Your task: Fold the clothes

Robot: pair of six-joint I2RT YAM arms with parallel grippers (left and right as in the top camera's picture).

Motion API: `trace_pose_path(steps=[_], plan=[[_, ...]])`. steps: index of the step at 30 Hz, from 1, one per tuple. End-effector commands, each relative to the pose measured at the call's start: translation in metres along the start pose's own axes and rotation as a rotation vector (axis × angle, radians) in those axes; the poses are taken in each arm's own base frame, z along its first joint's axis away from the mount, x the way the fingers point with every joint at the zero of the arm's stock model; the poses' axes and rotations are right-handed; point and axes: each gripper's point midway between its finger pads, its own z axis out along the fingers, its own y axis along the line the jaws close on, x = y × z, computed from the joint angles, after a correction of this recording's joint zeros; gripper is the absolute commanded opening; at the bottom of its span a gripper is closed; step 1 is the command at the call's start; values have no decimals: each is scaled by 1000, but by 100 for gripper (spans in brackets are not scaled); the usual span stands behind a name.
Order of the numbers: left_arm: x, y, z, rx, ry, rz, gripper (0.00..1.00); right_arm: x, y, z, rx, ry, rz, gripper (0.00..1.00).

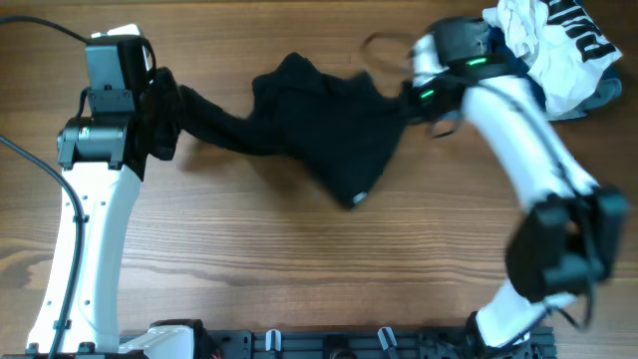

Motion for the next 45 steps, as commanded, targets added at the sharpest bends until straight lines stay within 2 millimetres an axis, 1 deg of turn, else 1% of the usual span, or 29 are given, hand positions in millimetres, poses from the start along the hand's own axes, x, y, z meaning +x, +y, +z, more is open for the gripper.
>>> trace_pose_path(steps=[1, 2, 4, 7, 9, 11, 13, 17, 19, 21, 23, 27, 29, 32, 35, 36, 38, 39, 40, 43, 44, 45], plan=[[9, 7, 0, -27, 39, 3, 4, -14, -1, -64, -101, -89, -46, 4], [14, 8, 0, -34, 57, 6, 4, -14, -3, -71, -119, -93, -38, 4], [22, 11, -1, -44, 92, 14, 4, -13, -5, -78, -146, -99, -34, 4], [36, 16, -3, -68, 148, 26, 4, -12, -10, -84, -159, -104, -14, 4], [38, 19, -3, -82, 154, 30, 4, -13, -10, -88, -167, -111, -8, 4], [33, 19, -4, -83, 134, 26, 4, -17, -7, -97, -186, -128, -10, 4], [23, 17, -8, -72, 89, 16, 4, -22, -2, -112, -212, -154, -16, 4], [0, 16, -32, -45, -26, -8, 4, -39, 4, -156, -236, -244, -26, 4], [-4, 17, -42, -39, -51, -14, 4, -44, 3, -167, -229, -270, -5, 4], [-3, 17, -48, -31, -51, -14, 4, -44, -1, -167, -202, -271, 32, 4], [4, 17, -47, -28, -25, -9, 4, -41, -9, -159, -172, -245, 67, 4], [25, 19, -34, -51, 77, 11, 4, -28, -20, -136, -137, -143, 107, 4], [37, 20, -22, -65, 140, 24, 4, -18, -21, -131, -135, -92, 122, 4], [47, 20, -11, -77, 191, 34, 4, -6, -17, -137, -144, -60, 109, 4], [47, 20, -9, -79, 194, 19, 4, 5, -13, -151, -145, -59, 115, 4], [46, 19, -9, -79, 188, 7, 4, 4, -11, -155, -150, -70, 124, 4], [44, 19, -10, -77, 180, -9, 4, -8, -10, -158, -157, -122, 142, 4], [44, 19, -10, -78, 180, -21, 4, -19, -10, -157, -158, -161, 126, 4], [45, 18, -10, -75, 181, -21, 4, -35, -12, -152, -143, -207, 129, 4], [43, 18, -9, -74, 177, -22, 4, -73, -12, -131, -141, -292, 132, 4], [42, 18, -9, -72, 171, -23, 4, -89, -8, -115, -155, -317, 138, 4], [41, 17, -8, -71, 167, -24, 4, -99, -6, -103, -161, -328, 149, 4]])
